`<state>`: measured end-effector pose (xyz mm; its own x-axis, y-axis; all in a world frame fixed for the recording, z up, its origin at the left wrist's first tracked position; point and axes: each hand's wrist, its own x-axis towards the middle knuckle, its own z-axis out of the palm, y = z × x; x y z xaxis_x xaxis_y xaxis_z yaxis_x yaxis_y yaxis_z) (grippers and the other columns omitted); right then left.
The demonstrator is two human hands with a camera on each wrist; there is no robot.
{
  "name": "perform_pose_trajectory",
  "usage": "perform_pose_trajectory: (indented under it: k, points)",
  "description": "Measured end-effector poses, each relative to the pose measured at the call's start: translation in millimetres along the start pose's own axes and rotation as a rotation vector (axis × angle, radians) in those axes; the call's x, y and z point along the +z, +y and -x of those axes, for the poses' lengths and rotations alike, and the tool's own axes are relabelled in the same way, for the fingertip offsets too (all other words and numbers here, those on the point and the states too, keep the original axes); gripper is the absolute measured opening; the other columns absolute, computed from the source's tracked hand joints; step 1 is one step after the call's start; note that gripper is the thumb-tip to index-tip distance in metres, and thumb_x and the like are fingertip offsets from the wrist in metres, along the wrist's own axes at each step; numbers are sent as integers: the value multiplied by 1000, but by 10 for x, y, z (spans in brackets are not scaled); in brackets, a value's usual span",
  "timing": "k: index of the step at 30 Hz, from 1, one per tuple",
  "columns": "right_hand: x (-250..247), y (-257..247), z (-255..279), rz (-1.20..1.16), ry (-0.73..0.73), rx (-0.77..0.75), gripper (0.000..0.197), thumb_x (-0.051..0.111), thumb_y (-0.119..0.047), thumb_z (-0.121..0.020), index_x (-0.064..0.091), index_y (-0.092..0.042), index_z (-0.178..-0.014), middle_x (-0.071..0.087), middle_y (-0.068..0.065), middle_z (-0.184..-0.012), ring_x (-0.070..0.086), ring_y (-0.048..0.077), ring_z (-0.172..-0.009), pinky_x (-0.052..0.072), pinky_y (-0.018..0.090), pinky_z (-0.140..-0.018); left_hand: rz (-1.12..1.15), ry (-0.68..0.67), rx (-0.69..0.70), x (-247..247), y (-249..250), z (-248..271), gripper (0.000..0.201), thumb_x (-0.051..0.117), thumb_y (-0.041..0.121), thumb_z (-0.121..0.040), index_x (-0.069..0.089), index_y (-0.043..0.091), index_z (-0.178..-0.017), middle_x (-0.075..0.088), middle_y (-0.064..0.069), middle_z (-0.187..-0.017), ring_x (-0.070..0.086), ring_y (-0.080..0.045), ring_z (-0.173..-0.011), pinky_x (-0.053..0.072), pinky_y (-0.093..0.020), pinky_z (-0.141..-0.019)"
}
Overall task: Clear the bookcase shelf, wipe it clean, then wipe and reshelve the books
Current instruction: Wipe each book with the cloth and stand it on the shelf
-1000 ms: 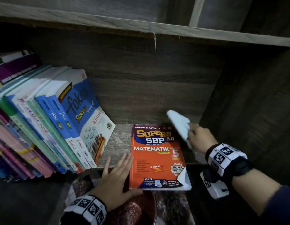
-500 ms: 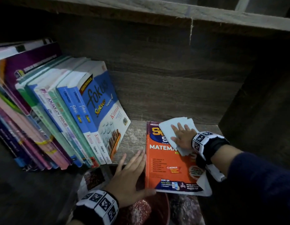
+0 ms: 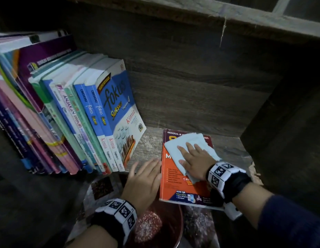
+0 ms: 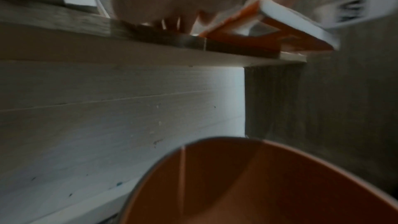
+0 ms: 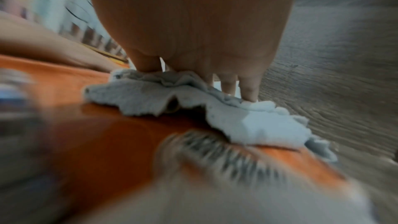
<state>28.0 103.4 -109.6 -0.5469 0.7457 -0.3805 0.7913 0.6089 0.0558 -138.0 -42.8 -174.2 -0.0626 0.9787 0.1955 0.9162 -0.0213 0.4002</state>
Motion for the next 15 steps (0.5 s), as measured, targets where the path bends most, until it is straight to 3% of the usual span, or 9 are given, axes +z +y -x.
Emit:
perform_pose_trajectory:
  k: [2,4,6,10,13,15]
  points:
    - [70,-25,200,-18,22,6,58,15,-53,-100,-6,-37,-152,-8,0,-162,-5,27,-149,4,46,-119,-20,105,-66,-6,10,-144,56,20,42,-99,53,22,-139,50,10,-143,40,-3,-136,9,-36,-115]
    - [129,-44,403,-20,18,-12,61,11,-59,-96,-5,-38,-152,-7,-2,-162,-4,26,-148,3,45,-120,-23,89,-148,-80,-2,-327,60,13,45,-97,44,26,-145,40,14,-150,29,-2,-141,2,-34,-116]
    - [167,-50,601,-15,9,-53,65,7,-66,-92,-5,-40,-151,-7,-4,-162,-5,25,-148,1,45,-119,-12,16,-215,-166,-29,-529,54,15,41,-101,31,28,-151,28,15,-156,18,-2,-145,1,-34,-118]
    - [187,73,743,6,10,-33,86,-14,-72,-69,-5,-43,-150,-8,-7,-161,-8,22,-148,-7,45,-117,17,-70,-195,-184,-73,-879,51,18,35,-105,17,24,-155,18,10,-160,11,-5,-147,3,-33,-121]
    - [137,264,506,-44,-4,83,69,5,-68,-89,-11,-40,-150,-18,-4,-159,-19,28,-146,-12,45,-115,-119,-145,-138,-71,-155,-1002,54,7,43,-103,-1,28,-155,-1,12,-162,-5,-5,-148,-3,-37,-121]
    - [97,367,286,-53,-1,136,67,11,-66,-93,-16,-41,-149,-24,-2,-157,-24,30,-144,-13,46,-115,-157,-139,-137,-25,-171,-1026,54,4,45,-102,-4,30,-154,-5,14,-161,-7,-4,-147,-2,-38,-121]
